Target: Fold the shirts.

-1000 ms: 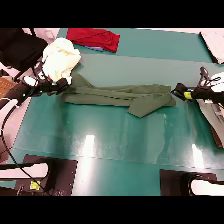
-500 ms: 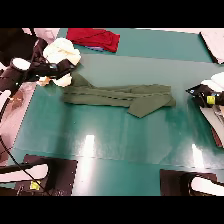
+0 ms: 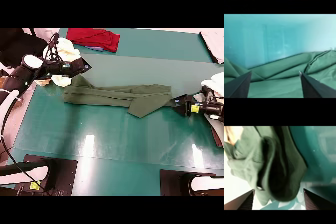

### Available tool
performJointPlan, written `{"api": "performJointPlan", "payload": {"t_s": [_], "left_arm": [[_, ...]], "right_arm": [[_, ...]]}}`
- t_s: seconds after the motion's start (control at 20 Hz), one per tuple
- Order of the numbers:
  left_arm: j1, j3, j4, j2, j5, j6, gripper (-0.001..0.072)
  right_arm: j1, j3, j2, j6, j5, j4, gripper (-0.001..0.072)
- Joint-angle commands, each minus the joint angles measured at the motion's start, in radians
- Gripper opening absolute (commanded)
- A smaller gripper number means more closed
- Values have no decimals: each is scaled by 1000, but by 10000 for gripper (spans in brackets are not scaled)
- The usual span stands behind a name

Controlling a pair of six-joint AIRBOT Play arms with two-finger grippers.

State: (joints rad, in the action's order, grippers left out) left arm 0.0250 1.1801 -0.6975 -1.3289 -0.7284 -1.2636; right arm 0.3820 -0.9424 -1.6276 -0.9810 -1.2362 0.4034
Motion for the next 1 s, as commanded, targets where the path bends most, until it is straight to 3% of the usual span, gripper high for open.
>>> {"api": "performJointPlan", "payload": {"t_s": [0.0,0.25,0.35,0.4,0.45,0.5,0.55,0.6,0.75,0.95], "left_arm": [[5,2,11,0,-3,-3,698],[32,1,19,-2,-19,-2,697],[72,1,18,-10,-15,10,565],[96,1,18,-19,-11,15,531],[121,1,18,-29,-5,16,530],[146,1,18,-46,4,16,452],[180,1,18,-71,16,31,151],[219,1,20,-103,32,48,32],[346,1,46,-222,68,33,31],[488,2,101,-309,228,34,31]], "right_arm": [[-73,-7,-23,-7,111,7,720],[-213,-174,-101,-77,197,8,702],[-254,-256,-143,-123,208,12,638],[-270,-295,-163,-130,205,11,480],[-283,-332,-177,-130,187,11,267],[-290,-361,-182,-126,166,11,61],[-293,-386,-177,-120,140,11,24],[-299,-404,-164,-120,118,21,23],[-296,-398,-49,-180,104,225,22],[-210,-354,142,-219,99,484,21]]}}
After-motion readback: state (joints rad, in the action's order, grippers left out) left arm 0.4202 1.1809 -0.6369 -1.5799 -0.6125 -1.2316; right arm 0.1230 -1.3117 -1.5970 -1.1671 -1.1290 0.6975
